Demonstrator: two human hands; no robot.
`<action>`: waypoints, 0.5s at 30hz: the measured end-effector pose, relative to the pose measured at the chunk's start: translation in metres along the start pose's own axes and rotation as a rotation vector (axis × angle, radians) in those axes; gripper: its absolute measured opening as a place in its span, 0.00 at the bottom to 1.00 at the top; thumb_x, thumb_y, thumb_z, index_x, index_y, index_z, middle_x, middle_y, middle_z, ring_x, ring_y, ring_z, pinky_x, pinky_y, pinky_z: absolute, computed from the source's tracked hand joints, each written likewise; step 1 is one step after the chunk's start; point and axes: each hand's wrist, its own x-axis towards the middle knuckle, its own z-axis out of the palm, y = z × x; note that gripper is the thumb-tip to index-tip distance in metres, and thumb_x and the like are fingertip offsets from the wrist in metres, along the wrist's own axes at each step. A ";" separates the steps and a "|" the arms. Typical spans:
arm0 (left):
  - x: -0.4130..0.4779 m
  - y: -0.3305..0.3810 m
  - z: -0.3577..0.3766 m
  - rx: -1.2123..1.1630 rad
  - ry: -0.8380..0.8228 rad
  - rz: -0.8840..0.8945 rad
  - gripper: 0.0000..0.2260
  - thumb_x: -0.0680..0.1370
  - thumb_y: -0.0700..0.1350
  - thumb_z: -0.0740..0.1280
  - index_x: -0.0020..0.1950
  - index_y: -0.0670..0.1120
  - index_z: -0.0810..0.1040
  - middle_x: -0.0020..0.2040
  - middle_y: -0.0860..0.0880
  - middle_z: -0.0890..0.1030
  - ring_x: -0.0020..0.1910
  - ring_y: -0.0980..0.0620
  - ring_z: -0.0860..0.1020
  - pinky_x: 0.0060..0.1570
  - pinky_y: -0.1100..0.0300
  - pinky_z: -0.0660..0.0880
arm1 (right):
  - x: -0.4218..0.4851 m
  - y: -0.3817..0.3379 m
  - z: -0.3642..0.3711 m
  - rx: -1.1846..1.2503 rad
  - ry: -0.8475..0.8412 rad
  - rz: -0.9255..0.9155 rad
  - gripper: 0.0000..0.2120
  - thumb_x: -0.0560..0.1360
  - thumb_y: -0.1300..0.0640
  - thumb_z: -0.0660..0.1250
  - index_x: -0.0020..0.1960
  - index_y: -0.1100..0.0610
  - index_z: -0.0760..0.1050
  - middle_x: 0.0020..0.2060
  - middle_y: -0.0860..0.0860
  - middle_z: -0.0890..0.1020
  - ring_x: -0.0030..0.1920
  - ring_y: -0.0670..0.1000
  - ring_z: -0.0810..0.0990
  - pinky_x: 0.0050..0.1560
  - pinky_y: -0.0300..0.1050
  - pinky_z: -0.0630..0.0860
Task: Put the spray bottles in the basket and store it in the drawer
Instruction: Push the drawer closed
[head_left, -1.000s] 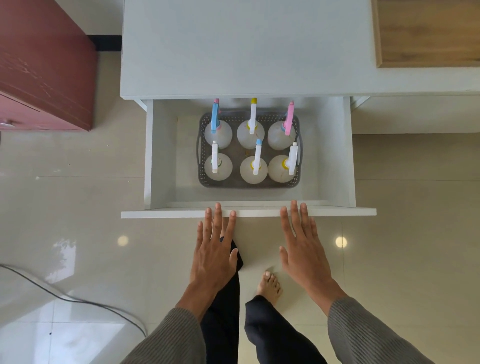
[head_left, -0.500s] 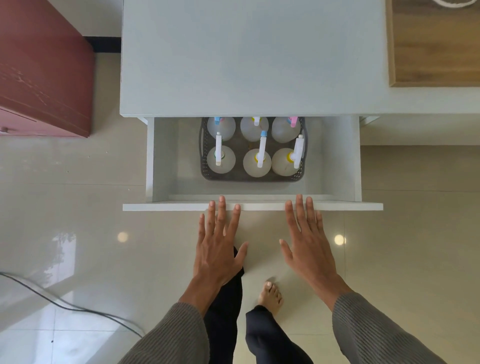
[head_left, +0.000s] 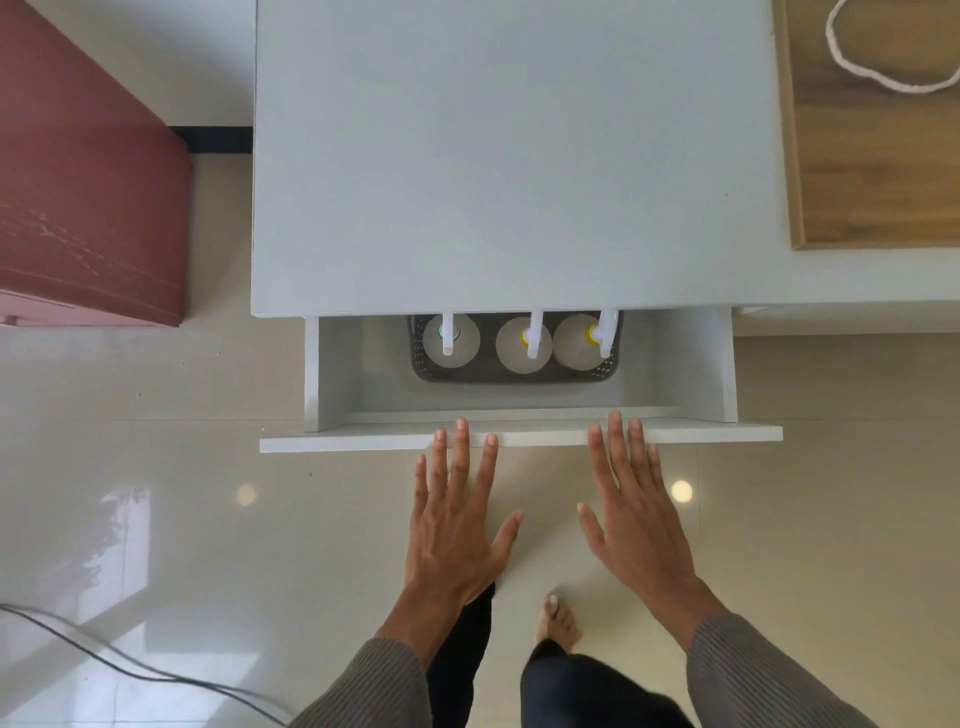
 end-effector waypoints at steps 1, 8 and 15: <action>0.005 -0.001 -0.002 0.002 0.001 0.004 0.37 0.78 0.66 0.51 0.82 0.49 0.47 0.82 0.41 0.44 0.80 0.39 0.43 0.77 0.40 0.51 | 0.005 0.000 -0.001 -0.002 0.001 0.006 0.45 0.77 0.51 0.67 0.81 0.58 0.42 0.81 0.60 0.43 0.81 0.61 0.41 0.80 0.60 0.51; 0.043 -0.006 -0.012 0.040 0.027 -0.001 0.38 0.78 0.67 0.51 0.81 0.50 0.45 0.82 0.41 0.42 0.80 0.39 0.42 0.77 0.40 0.49 | 0.041 0.005 -0.014 -0.021 0.049 -0.004 0.43 0.77 0.53 0.67 0.81 0.59 0.43 0.81 0.61 0.43 0.81 0.62 0.42 0.79 0.62 0.54; 0.084 -0.011 -0.019 0.081 0.132 -0.014 0.34 0.80 0.64 0.48 0.82 0.50 0.45 0.82 0.42 0.43 0.80 0.40 0.44 0.77 0.40 0.48 | 0.083 0.019 -0.022 -0.107 0.109 -0.035 0.48 0.74 0.53 0.70 0.81 0.59 0.41 0.81 0.60 0.41 0.80 0.63 0.44 0.78 0.64 0.54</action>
